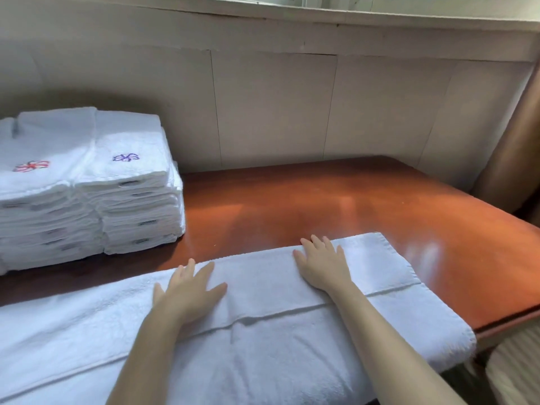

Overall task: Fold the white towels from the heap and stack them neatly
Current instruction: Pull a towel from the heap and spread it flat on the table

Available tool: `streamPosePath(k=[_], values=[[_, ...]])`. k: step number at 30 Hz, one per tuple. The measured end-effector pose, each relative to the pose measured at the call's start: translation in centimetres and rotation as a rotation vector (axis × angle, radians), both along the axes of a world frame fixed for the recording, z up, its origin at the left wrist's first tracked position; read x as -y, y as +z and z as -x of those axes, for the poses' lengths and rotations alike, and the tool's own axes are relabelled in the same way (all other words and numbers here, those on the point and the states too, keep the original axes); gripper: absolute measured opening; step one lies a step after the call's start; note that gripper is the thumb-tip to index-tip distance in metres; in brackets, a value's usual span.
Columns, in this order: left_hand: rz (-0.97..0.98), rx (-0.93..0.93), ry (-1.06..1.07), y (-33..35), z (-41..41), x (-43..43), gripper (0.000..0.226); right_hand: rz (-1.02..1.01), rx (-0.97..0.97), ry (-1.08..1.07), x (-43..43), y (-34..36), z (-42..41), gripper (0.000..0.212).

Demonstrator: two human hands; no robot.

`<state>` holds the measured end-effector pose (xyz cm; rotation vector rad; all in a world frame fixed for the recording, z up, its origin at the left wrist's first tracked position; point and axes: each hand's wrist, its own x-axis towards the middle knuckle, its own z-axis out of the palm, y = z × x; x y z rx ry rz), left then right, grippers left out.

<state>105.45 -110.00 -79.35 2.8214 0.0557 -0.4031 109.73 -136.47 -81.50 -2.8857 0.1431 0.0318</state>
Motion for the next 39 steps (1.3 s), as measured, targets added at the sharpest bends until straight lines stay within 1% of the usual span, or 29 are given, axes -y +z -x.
streamPosePath(k=[4,6,8,9,10,12,13,14,17,19,21,24,31,34,37,39], values=[[-0.063,0.142,0.116,-1.3,3.5,-7.0,0.065,0.003,-0.011,-0.003,0.2,-0.1,-0.4,0.056],[-0.089,0.147,0.218,-1.6,5.5,-11.3,0.065,0.013,-0.001,-0.011,0.2,-0.2,-0.5,0.055],[-0.121,0.13,0.335,-1.6,7.2,-15.6,0.066,0.059,0.028,-0.025,-0.1,0.1,-0.4,0.049],[-0.135,0.12,0.388,-1.5,7.9,-17.3,0.066,0.12,0.109,-0.007,-0.5,0.3,-0.2,0.042],[-0.15,0.115,0.424,-1.5,8.4,-18.6,0.065,0.172,0.231,0.034,-1.1,0.4,0.2,0.033],[-0.182,0.137,0.441,-1.5,8.8,-19.8,0.063,0.17,0.417,0.141,-3.3,0.9,1.1,0.015],[-0.195,0.156,0.432,-1.6,8.8,-20.0,0.063,0.151,0.427,0.189,-4.9,1.3,1.7,0.013],[-0.203,0.174,0.423,-1.6,8.6,-20.0,0.063,0.137,0.391,0.237,-6.9,1.6,2.3,0.017],[-0.202,0.2,0.416,-1.7,7.9,-20.2,0.063,0.029,0.104,0.351,-13.0,1.6,3.9,0.036],[-0.197,0.211,0.41,-1.8,7.4,-20.6,0.063,0.057,-0.002,0.378,-15.4,0.7,4.5,0.051],[-0.191,0.218,0.398,-1.8,6.7,-21.2,0.063,0.066,-0.003,0.362,-15.7,0.0,4.2,0.058],[-0.174,0.241,0.391,-1.7,5.6,-22.1,0.063,0.036,0.014,0.35,-15.6,-0.2,2.6,0.057],[-0.161,0.308,0.388,-2.0,2.2,-24.0,0.062,0.037,0.018,0.365,-17.1,-0.1,-1.3,0.055],[-0.134,0.291,0.384,-2.1,0.8,-24.7,0.063,0.03,0.019,0.358,-17.4,-0.3,-2.2,0.055],[-0.126,0.288,0.375,-2.0,0.3,-24.8,0.061,0.031,0.065,0.353,-17.7,-0.1,-2.1,0.049],[-0.149,0.336,0.363,-1.7,0.8,-24.4,0.056,0.046,0.163,0.353,-17.7,0.0,-1.3,0.04]])
